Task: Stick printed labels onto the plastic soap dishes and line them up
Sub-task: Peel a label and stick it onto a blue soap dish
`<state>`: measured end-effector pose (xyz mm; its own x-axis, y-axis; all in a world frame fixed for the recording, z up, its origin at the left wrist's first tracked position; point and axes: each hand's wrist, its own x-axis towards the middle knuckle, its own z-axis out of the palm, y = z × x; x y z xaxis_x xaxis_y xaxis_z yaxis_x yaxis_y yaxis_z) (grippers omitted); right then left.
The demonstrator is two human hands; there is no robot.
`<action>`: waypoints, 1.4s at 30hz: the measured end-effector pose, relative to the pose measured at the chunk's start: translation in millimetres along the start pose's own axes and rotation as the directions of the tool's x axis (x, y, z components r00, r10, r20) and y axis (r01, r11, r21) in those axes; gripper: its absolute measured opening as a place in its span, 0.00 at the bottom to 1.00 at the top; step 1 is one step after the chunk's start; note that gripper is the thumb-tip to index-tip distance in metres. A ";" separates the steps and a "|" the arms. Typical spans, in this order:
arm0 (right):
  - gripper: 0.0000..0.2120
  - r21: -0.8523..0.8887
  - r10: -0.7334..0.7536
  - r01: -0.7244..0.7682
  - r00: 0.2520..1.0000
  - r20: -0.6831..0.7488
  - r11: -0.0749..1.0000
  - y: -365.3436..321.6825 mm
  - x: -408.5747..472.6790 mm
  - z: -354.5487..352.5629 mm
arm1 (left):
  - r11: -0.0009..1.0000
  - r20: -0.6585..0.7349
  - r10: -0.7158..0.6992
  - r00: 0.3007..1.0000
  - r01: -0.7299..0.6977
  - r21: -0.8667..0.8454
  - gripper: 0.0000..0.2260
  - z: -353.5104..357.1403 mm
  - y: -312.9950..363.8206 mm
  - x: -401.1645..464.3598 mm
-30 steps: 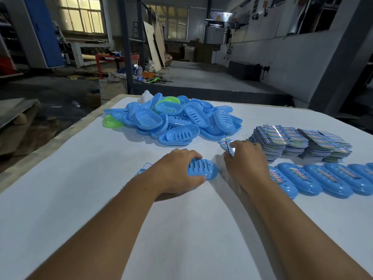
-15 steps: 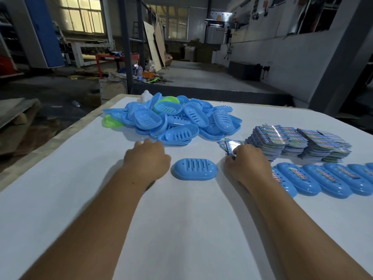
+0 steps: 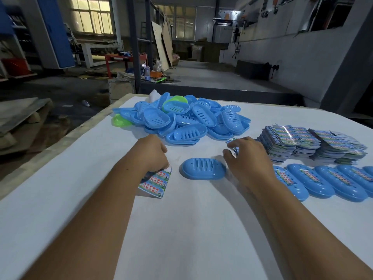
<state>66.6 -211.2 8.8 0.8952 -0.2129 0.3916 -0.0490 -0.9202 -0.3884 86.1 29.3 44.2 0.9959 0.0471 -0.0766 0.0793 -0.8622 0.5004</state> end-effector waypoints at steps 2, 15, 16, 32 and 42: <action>0.12 0.119 -0.063 0.066 0.998 -0.023 0.991 -6.2 -2.2 0.5 | 0.990 -0.027 0.026 0.999 -0.030 -0.141 0.17 -0.8 1.2 3.1; 0.07 0.855 -0.093 -0.116 0.978 0.187 0.505 -45.5 -19.6 0.0 | 0.533 -0.176 0.174 0.969 -0.244 -0.810 0.09 14.2 24.1 -0.1; 0.06 0.869 -0.065 -0.134 0.980 0.187 0.477 -43.8 -18.6 -1.3 | 0.545 -0.169 0.166 0.971 -0.234 -0.805 0.07 15.0 24.5 0.3; 0.04 0.874 0.045 -0.181 0.983 0.180 0.451 -32.6 -11.2 -4.4 | 0.618 -0.148 0.189 0.971 -0.235 -0.751 0.12 15.9 26.6 -6.8; 0.08 0.546 -0.026 0.049 0.998 -0.050 0.836 -30.3 -14.6 3.0 | 0.623 -0.140 0.303 0.943 -0.307 -0.720 0.14 23.0 27.5 -9.0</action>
<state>56.4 -179.3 12.4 0.8728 -0.2052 0.4429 0.2452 -0.6003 -0.7613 78.3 -6.4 38.9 0.9688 -0.1457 0.2003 -0.2259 -0.1884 0.9558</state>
